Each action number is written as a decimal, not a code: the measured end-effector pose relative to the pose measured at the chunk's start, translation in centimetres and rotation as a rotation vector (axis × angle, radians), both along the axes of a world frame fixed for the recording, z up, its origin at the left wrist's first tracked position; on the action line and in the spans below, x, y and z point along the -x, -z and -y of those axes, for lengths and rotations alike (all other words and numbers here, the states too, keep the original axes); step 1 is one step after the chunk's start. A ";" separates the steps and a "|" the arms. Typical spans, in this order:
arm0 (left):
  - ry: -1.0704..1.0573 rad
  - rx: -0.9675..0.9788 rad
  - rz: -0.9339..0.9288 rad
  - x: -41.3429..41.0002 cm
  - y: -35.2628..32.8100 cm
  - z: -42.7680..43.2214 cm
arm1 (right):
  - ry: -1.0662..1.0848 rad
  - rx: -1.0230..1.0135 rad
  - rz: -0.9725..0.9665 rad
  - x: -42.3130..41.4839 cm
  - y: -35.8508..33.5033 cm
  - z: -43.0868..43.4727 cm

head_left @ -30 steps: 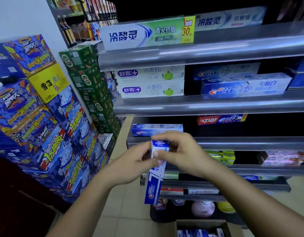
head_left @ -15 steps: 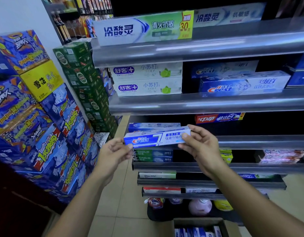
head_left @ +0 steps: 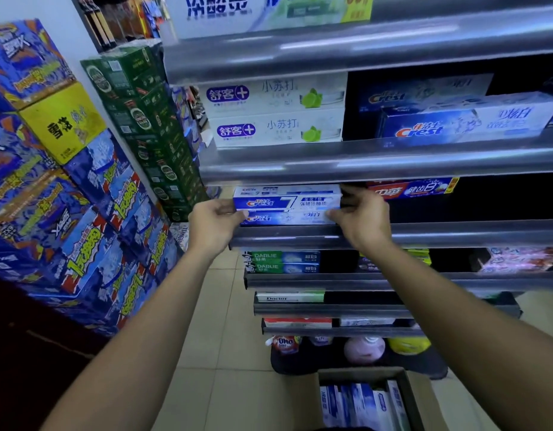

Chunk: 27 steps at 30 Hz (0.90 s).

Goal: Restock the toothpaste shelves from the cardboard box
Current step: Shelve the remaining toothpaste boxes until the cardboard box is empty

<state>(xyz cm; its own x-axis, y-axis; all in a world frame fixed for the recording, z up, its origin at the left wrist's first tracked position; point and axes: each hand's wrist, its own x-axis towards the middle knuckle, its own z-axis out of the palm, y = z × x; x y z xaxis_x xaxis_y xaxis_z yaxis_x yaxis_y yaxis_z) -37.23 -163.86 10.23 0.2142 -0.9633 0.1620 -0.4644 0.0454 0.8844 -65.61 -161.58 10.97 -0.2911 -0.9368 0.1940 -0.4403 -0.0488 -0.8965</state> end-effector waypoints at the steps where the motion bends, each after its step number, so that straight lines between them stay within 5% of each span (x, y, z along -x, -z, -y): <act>1: -0.019 0.000 0.008 0.0 0.2 0.1 | 0.017 -0.003 -0.022 0.0 0.2 0.2; 15: -0.130 -0.083 -0.048 0.8 -1.2 3.5 | 0.024 -0.168 -0.247 -0.9 -0.5 5.8; 23: -0.248 0.224 -0.112 2.3 0.7 -6.8 | -0.088 0.217 -0.299 3.4 -0.1 -5.6; 27: -0.138 0.127 -0.089 6.2 6.3 -13.1 | -0.115 0.251 -0.236 8.1 4.7 -11.2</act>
<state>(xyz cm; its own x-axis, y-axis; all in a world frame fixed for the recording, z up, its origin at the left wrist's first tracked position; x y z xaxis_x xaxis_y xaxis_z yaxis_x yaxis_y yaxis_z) -43.46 -150.73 3.89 0.3614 -0.8969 0.2550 -0.3947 0.1006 0.9133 -73.69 -150.41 6.24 -0.1060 -0.8756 0.4712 -0.6127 -0.3157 -0.7245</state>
